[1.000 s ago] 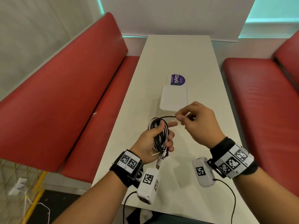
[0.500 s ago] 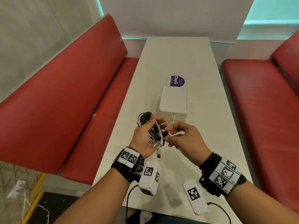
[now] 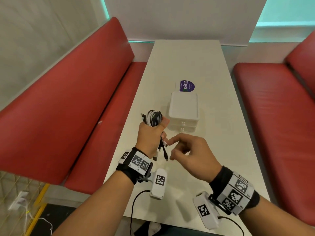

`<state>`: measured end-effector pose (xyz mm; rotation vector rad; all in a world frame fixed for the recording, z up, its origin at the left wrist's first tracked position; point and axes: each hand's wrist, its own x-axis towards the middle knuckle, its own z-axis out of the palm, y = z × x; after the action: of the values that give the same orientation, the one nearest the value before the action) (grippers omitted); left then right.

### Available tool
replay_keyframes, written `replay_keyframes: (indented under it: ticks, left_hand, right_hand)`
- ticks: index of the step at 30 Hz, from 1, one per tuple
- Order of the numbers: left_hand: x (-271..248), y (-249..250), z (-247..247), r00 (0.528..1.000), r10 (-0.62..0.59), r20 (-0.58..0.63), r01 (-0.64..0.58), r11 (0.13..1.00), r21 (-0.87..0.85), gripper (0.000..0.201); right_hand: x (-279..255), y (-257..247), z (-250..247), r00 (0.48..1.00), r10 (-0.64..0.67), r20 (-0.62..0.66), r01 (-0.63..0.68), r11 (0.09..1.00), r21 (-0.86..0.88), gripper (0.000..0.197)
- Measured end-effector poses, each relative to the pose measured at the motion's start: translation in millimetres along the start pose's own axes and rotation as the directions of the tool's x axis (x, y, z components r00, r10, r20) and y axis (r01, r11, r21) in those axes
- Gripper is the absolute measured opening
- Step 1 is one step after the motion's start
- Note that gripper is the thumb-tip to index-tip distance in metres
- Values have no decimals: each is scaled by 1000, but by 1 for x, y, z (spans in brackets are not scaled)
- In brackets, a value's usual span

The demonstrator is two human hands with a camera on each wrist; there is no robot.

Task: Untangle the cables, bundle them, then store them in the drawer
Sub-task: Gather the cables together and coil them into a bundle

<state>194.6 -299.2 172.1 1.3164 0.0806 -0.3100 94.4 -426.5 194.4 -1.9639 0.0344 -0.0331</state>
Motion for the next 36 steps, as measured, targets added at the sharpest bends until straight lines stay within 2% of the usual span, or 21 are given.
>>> replay_keyframes:
  ticks: [2, 3, 5, 6, 8, 9, 10, 11, 13, 15, 16, 17, 19, 20, 21, 25, 31, 36]
  left_hand:
    - [-3, 0, -2, 990, -22, 139, -3, 984, 176, 18]
    - [-7, -2, -2, 975, -19, 219, -50, 950, 307, 27]
    - [-14, -2, -1, 928, 16, 373, -243, 784, 572, 51]
    - [-17, -1, 0, 909, 15, 417, -328, 645, 690, 64]
    - [-23, 6, 2, 893, 21, 450, -441, 246, 863, 85]
    - [-25, 10, 3, 879, 33, 476, -478, 45, 877, 92]
    - [-27, 14, 3, 865, 41, 500, -493, -118, 862, 98]
    - [-28, 15, 4, 853, 32, 520, -500, -231, 835, 103]
    - [-32, 14, 8, 827, -10, 563, -533, -337, 776, 112]
    - [-37, 10, 13, 799, -64, 598, -577, -362, 732, 116]
    - [-39, 8, 15, 795, -87, 600, -588, -353, 728, 116]
    - [-41, 6, 17, 797, -103, 596, -592, -333, 734, 116]
    - [-40, 1, 17, 808, -126, 575, -585, -288, 759, 116]
    - [-40, 0, 16, 811, -140, 568, -583, -270, 766, 116]
    - [-39, -1, 15, 812, -159, 562, -584, -255, 771, 116]
    - [-33, 0, 17, 815, -184, 549, -577, -187, 795, 106]
    - [-14, 2, 16, 819, -190, 541, -560, -67, 826, 68]
    - [-2, 10, 17, 827, -216, 519, -530, 7, 848, 57]
  right_hand:
    - [7, -6, -11, 986, -83, -147, 77, 996, -46, 27]
    - [13, -10, -18, 978, -117, -173, 105, 992, -74, 31]
    - [25, -14, -32, 987, -99, -124, 89, 993, -78, 45]
    - [29, -14, -38, 996, -41, -83, 38, 998, -43, 48]
    - [34, -12, -49, 996, 77, 51, -77, 997, 5, 51]
    - [34, -11, -54, 983, 114, 145, -110, 993, -37, 60]
    - [34, -11, -57, 959, 152, 238, -130, 986, -107, 74]
    - [34, -12, -56, 935, 191, 298, -143, 974, -176, 91]
    - [35, -11, -49, 912, 265, 313, -171, 939, -298, 115]
    - [37, -8, -33, 888, 329, 320, -176, 888, -426, 123]
    - [37, -5, -26, 870, 361, 336, -177, 864, -471, 117]
    - [38, -1, -20, 854, 387, 349, -183, 850, -494, 100]
    - [37, 1, -14, 845, 416, 337, -191, 822, -537, 47]
    - [36, 2, -13, 854, 411, 319, -178, 807, -563, 28]
    - [35, 2, -11, 868, 389, 308, -151, 798, -583, 20]
    - [32, 7, -5, 920, 276, 279, -34, 764, -644, 17]
    - [38, 11, -8, 952, 170, 253, 60, 709, -702, 31]
    - [45, 10, -10, 960, 131, 247, 90, 691, -717, 13]
